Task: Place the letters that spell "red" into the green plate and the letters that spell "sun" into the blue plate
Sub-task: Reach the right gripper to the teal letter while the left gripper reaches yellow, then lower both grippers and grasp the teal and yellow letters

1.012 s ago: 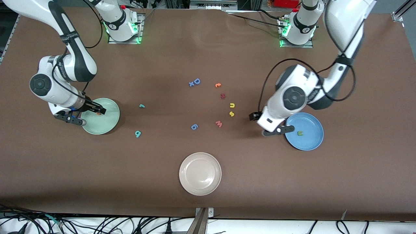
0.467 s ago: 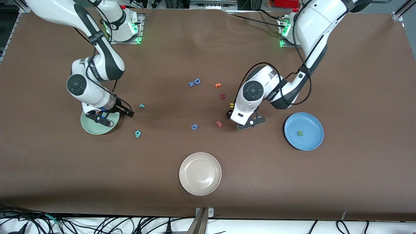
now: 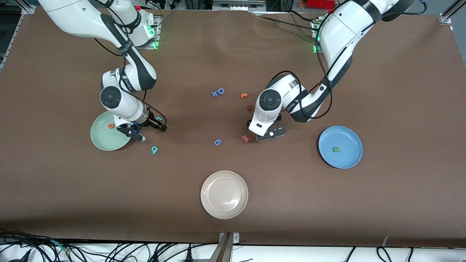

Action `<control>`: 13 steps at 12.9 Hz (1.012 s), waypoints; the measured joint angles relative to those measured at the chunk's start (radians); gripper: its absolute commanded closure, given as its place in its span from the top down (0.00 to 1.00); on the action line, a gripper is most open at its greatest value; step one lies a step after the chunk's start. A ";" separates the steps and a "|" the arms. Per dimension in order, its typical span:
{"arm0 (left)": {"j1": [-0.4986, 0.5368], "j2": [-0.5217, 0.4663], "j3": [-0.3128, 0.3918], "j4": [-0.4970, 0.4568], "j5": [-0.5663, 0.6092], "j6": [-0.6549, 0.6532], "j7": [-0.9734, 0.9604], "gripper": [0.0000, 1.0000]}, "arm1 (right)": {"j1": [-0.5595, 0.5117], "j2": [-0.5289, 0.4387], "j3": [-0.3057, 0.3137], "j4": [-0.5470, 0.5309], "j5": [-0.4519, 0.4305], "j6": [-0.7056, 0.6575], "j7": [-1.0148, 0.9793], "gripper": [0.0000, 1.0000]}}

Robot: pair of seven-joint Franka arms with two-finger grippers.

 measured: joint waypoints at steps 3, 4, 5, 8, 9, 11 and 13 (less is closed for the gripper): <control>-0.004 0.023 0.002 0.000 0.009 0.031 -0.001 0.92 | 0.007 0.001 0.000 -0.021 0.000 0.000 0.004 0.74; -0.004 0.027 0.004 0.000 0.034 0.033 -0.001 0.90 | 0.007 0.001 0.000 -0.031 0.000 0.000 0.004 0.74; -0.004 0.029 0.006 0.000 0.059 0.035 -0.001 0.85 | 0.008 0.001 0.000 -0.041 0.000 0.000 0.004 0.73; -0.004 0.034 0.006 0.000 0.075 0.035 0.000 0.77 | 0.008 -0.011 0.000 -0.075 0.000 0.000 0.004 0.69; -0.004 0.033 0.005 0.001 0.075 0.039 0.001 0.73 | 0.008 -0.017 0.000 -0.082 0.000 0.000 0.005 0.64; -0.005 0.033 0.004 0.002 0.075 0.042 0.001 0.42 | 0.008 -0.022 0.000 -0.089 -0.001 0.000 0.005 0.53; -0.005 0.033 0.002 0.004 0.075 0.048 0.014 0.30 | 0.008 -0.022 0.000 -0.091 -0.006 0.000 0.005 0.48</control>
